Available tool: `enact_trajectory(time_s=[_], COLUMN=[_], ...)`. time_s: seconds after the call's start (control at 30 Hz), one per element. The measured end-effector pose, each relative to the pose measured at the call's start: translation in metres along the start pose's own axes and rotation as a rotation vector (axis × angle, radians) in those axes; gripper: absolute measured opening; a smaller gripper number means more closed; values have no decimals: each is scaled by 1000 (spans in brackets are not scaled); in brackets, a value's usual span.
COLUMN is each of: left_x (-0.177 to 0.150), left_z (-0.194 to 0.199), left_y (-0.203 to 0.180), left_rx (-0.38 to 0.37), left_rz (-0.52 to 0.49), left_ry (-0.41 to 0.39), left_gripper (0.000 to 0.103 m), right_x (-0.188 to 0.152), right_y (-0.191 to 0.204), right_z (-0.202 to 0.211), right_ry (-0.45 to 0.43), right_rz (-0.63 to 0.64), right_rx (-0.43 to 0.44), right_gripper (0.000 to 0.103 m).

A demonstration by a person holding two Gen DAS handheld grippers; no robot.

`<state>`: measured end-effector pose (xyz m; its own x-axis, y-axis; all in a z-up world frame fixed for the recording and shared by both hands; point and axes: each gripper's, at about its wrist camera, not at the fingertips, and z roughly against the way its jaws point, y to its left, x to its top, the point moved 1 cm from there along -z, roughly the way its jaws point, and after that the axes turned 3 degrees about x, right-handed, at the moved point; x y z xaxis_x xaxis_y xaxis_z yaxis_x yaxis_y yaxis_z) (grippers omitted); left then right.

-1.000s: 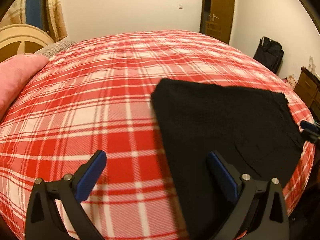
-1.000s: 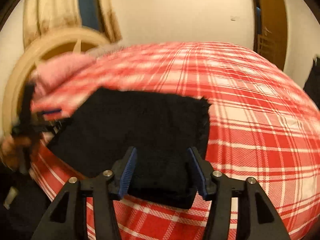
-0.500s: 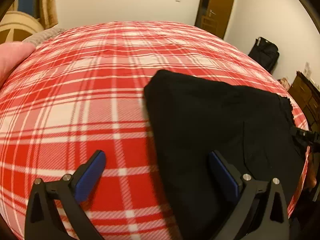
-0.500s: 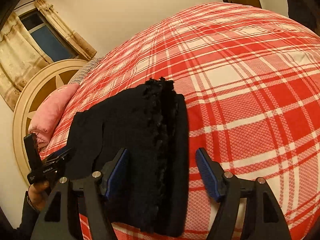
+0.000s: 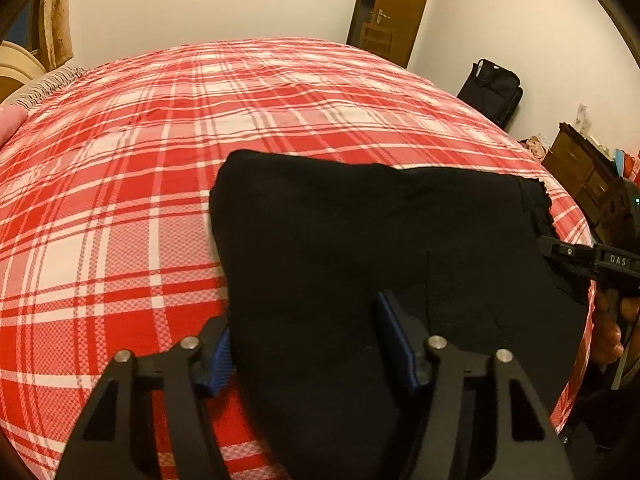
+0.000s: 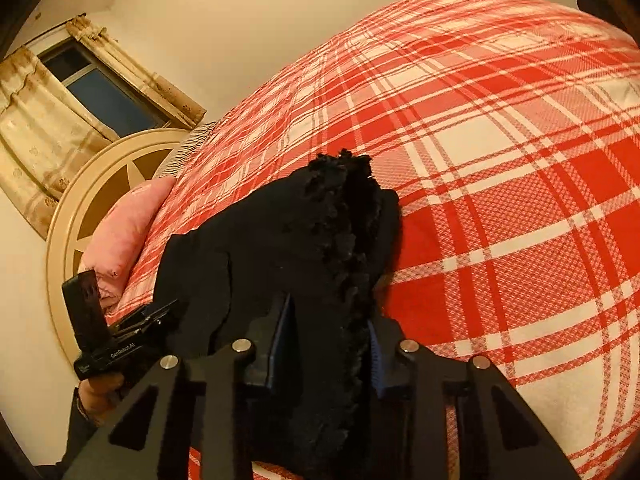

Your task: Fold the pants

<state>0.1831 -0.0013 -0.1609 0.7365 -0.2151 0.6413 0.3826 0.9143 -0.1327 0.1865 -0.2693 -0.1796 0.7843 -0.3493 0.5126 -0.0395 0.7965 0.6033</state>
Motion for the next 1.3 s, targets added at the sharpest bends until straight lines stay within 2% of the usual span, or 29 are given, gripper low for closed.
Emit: enact_trajectory(time_s=[0.07,0.2,0.4,0.67,0.8,1.03,1.3], left_x=[0,1,3,11,13,10,0], left_z=[3,9,12,46,67,97,127], left_y=[1,0,-5,-7,-3,25,74], left_rx=[-1,-12,-11,1,10,70,147], left_rz=[0,-11,-20,12,24,55,113], left_ry=[-5,-17,-37,-113,-131,-165,-197], left_gripper=[53,29,13,10,10,9,9], right_x=[0,1,2,13,26,40,47], right_y=[1,0,9,35,51,88,145], right_z=[0,-2,-1,7,5,-36,-87], right_ry=[0,6,9,-13,-10,58,125], right_rz=[5,13,55,126,149,184,247], right_rx=[-5,-10,-51,-85,-66,-14,62], right_gripper=[34,34,31,25,21,14,13])
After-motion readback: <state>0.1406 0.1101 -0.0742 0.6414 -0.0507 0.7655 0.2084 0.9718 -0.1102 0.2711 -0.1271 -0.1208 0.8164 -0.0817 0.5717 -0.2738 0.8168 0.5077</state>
